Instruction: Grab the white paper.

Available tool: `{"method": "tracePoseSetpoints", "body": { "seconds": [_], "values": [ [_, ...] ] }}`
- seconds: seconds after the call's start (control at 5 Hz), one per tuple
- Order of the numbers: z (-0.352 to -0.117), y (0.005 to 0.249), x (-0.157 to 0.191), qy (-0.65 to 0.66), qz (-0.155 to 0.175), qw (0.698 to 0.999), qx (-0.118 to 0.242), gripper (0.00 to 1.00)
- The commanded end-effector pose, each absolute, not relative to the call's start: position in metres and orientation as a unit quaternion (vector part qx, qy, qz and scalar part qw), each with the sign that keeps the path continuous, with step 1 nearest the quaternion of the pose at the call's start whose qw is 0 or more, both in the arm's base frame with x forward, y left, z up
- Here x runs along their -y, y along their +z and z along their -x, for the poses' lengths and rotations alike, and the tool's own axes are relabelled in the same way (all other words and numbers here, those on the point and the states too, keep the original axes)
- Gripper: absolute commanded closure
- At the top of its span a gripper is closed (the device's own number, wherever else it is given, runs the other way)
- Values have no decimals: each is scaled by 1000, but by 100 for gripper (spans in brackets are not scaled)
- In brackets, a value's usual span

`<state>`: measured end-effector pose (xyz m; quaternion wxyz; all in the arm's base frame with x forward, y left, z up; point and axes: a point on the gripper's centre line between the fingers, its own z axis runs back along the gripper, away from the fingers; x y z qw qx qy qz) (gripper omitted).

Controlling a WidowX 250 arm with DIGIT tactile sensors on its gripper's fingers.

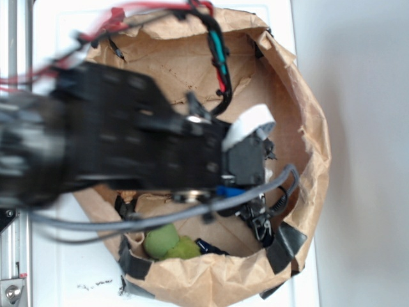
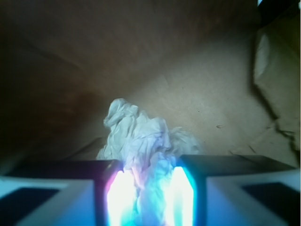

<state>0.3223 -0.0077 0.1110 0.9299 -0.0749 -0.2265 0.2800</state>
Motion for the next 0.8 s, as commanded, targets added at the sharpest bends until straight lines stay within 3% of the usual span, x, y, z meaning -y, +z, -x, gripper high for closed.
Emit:
{"method": "tracePoseSetpoints", "body": {
  "seconds": [0.0,0.4,0.6],
  "values": [
    [-303,218,-5,298,50,933,196,100],
    [-263,240,-4,313,-28,922,228,98],
    [-248,240,-6,298,-27,928,223,100]
  ]
}}
